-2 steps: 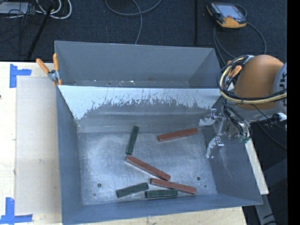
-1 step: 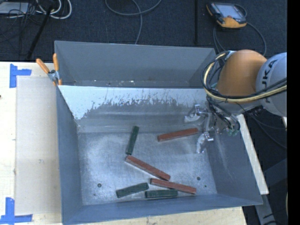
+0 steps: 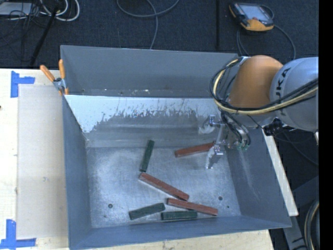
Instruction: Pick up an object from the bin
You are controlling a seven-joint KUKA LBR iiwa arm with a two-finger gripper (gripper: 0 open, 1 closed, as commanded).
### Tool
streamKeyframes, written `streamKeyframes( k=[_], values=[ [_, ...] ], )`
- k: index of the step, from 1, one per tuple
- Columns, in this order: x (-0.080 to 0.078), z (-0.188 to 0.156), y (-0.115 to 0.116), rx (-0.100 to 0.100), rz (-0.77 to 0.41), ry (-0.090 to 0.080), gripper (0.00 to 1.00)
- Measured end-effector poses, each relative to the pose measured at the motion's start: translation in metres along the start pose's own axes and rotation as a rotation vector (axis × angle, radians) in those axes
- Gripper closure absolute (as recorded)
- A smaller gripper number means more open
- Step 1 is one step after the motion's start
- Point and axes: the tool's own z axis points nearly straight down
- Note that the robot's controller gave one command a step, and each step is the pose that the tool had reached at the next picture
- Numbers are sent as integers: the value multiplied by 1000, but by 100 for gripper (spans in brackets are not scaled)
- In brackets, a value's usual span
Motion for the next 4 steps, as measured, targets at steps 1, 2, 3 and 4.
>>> streamKeyframes(
  k=[1,2,3,4],
  values=[
    [0,42,-19,-3,-141,-2,0],
    [-3,38,-13,3,141,-7,100],
    [-3,38,-13,3,140,-7,100],
    [-1,35,-12,3,141,-5,100]
  ],
)
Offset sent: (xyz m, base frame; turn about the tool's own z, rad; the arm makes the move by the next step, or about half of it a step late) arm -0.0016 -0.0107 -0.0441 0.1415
